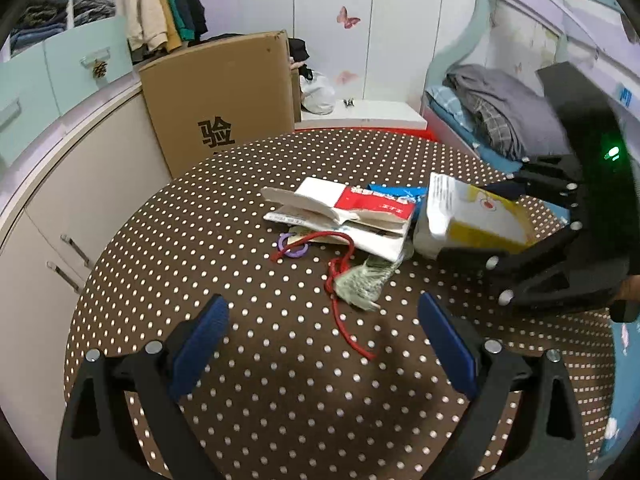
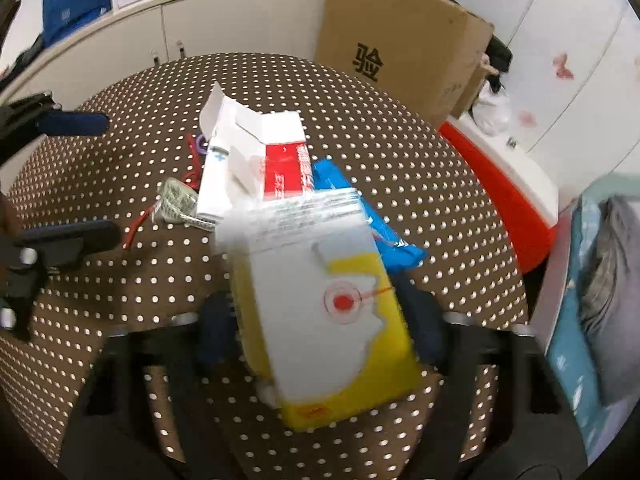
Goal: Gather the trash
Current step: 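Grasp the yellow-white medicine box with the right gripper while the left gripper grasps the snack bar wrapper, then carry the medicine box and snack bar wrapper to the wastebasket with both grippers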
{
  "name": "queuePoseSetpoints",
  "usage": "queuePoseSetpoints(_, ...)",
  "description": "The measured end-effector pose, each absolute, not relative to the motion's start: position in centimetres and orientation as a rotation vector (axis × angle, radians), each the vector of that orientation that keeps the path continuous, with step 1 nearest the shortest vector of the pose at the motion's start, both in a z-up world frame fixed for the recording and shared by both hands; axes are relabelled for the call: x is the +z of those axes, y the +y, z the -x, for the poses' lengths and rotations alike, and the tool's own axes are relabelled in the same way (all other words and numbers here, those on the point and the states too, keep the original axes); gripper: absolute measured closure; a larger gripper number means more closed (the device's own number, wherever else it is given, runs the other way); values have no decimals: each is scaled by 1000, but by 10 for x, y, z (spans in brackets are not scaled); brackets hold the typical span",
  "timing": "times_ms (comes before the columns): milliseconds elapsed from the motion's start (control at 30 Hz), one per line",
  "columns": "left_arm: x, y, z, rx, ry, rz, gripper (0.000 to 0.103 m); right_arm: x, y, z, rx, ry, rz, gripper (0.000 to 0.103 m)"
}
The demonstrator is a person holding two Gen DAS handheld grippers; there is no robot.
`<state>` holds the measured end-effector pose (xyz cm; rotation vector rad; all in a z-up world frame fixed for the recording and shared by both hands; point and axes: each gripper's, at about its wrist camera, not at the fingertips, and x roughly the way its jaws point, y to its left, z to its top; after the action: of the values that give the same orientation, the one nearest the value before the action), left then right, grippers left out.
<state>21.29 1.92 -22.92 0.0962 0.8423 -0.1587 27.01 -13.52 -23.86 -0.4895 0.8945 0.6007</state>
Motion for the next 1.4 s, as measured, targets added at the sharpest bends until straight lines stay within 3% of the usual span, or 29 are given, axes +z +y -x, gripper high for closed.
queuePoseSetpoints(200,-236,4,-225,-199,841,-168,13,-237,-166,-255,611,916,322,44)
queuePoseSetpoints(267,-237,-2,-227,-235,853,-189,29,-234,-181,-248,591,915,262,44)
queuePoseSetpoints(367,-243,-11,-230,-273,872,-222,46,-228,-205,-237,571,901,144,44)
queuePoseSetpoints(500,-251,-24,-231,-306,884,-263,59,-221,-226,-228,539,887,63,44)
queuePoseSetpoints(567,-249,-27,-230,-324,886,-254,76,-219,-233,-224,528,884,43,44)
queuePoseSetpoints(633,-247,-27,-226,-321,888,-246,82,-218,-239,-221,520,883,26,44)
queuePoseSetpoints(900,-249,-20,-179,-355,892,-174,84,-219,-247,-203,518,884,-21,44)
queuePoseSetpoints(1000,-250,-16,-164,-365,889,-166,80,-221,-247,-196,518,891,-30,44)
queuePoseSetpoints(1033,-251,-16,-159,-363,887,-170,76,-222,-247,-194,520,893,-33,44)
queuePoseSetpoints(1100,-253,-18,-157,-340,886,-205,56,-223,-246,-190,521,894,-36,44)
queuePoseSetpoints(1167,-252,-21,-160,-337,877,-216,51,-223,-245,-187,520,894,-40,44)
queuePoseSetpoints(1200,-251,-23,-162,-349,875,-213,52,-223,-245,-186,519,893,-42,44)
queuePoseSetpoints(1267,-252,-27,-168,-372,884,-209,80,-222,-246,-183,517,887,-51,44)
queuePoseSetpoints(1400,-246,-36,-164,-413,888,-185,87,-217,-254,-174,507,866,-57,44)
